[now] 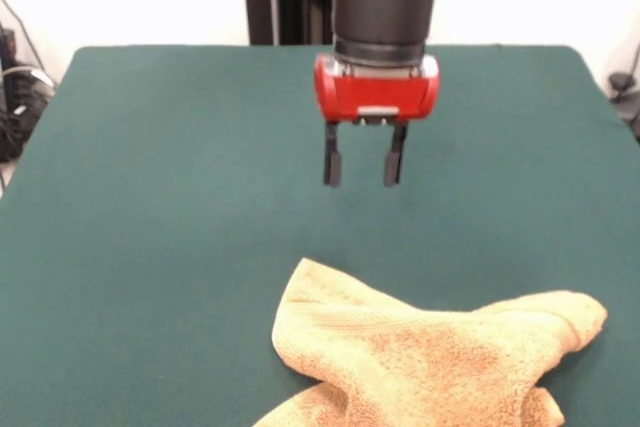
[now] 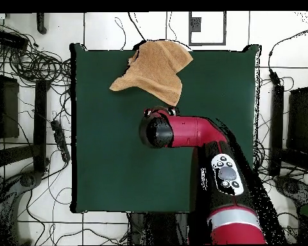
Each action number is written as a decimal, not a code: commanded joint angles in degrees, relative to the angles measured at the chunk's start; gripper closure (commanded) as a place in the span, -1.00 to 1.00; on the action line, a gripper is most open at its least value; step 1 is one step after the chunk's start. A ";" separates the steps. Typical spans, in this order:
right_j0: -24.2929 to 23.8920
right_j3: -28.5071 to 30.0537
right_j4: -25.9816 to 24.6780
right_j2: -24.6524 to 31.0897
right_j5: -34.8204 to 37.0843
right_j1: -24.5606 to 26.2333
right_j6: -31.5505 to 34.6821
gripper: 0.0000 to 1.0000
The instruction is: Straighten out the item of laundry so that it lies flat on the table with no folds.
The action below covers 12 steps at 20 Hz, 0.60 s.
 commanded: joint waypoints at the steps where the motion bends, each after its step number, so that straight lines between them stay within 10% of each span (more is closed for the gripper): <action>1: 2.27 -1.02 2.45 7.74 10.81 -2.86 0.94 -1.00; 12: 2.51 -5.51 -1.68 7.25 3.43 6.66 1.69 -1.00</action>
